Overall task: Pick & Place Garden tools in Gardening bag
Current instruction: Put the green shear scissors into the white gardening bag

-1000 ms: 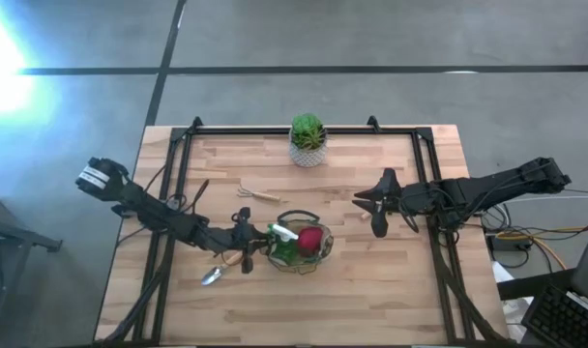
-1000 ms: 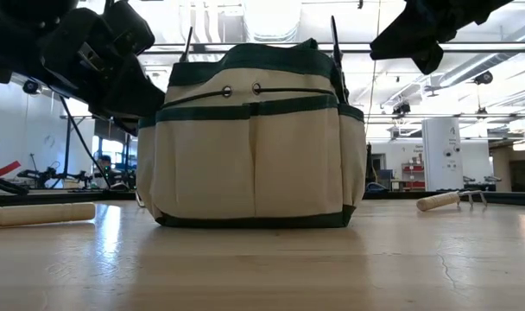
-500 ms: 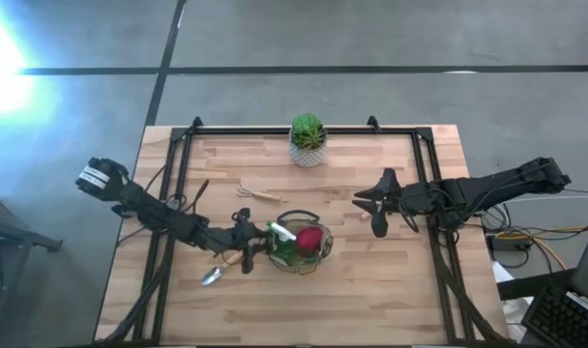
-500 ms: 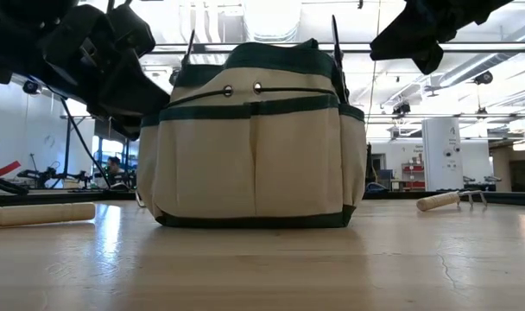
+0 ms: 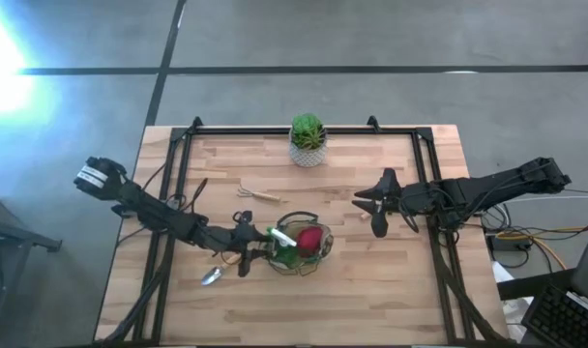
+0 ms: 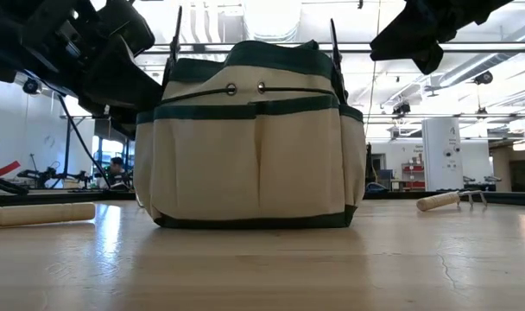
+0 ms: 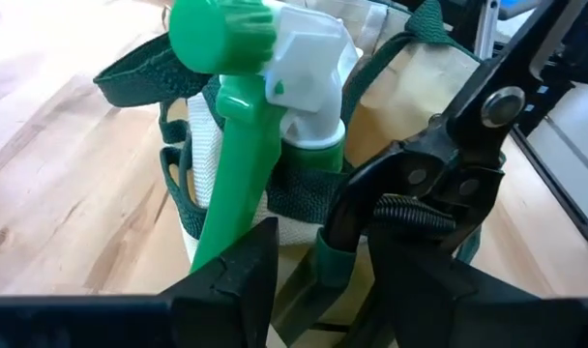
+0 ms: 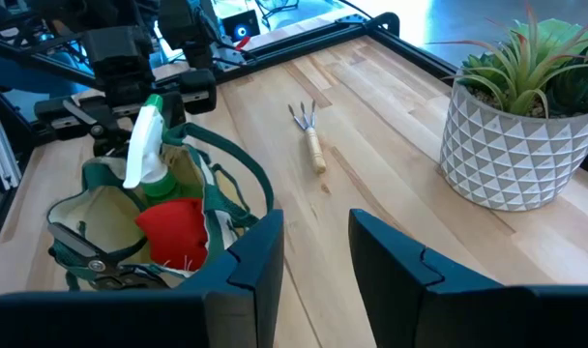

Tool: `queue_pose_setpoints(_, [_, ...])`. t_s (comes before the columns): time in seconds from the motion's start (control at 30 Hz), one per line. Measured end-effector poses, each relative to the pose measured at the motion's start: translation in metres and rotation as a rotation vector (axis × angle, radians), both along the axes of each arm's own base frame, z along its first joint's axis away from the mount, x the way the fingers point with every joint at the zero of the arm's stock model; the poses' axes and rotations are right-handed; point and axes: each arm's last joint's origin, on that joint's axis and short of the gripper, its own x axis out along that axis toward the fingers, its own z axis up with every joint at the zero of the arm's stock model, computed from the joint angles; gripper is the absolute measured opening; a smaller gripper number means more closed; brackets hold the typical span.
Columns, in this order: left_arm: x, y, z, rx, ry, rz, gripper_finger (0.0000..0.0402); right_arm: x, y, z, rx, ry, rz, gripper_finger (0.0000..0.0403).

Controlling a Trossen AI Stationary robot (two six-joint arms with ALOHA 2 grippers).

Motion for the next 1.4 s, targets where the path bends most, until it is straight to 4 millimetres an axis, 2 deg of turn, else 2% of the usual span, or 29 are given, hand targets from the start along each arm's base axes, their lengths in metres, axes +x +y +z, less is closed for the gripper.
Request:
queue_pose_setpoints(0.4, [-0.008,0.005,0.003,-0.069,0.068,0.044,0.016,0.0,0.0,0.0,0.0,0.0,0.0,0.0091])
queue_pose_setpoints(0.7, [-0.015,0.009,0.011,-0.034,0.072,0.054,0.0121,0.0,0.0,0.0,-0.002,-0.001,-0.005,0.009])
queue_pose_setpoints(0.9, [-0.018,0.01,0.01,-0.019,0.105,0.053,0.0102,0.0,0.0,0.0,-0.003,-0.001,-0.007,0.0101])
queue_pose_setpoints(1.07, [-0.017,0.009,0.011,-0.012,0.132,0.045,0.0101,0.0,-0.001,0.0,-0.009,-0.002,-0.019,0.0107])
queue_pose_setpoints(1.4, [-0.011,0.007,0.026,0.049,0.255,0.045,0.0099,0.0,-0.001,0.0,-0.011,-0.002,-0.024,0.0101])
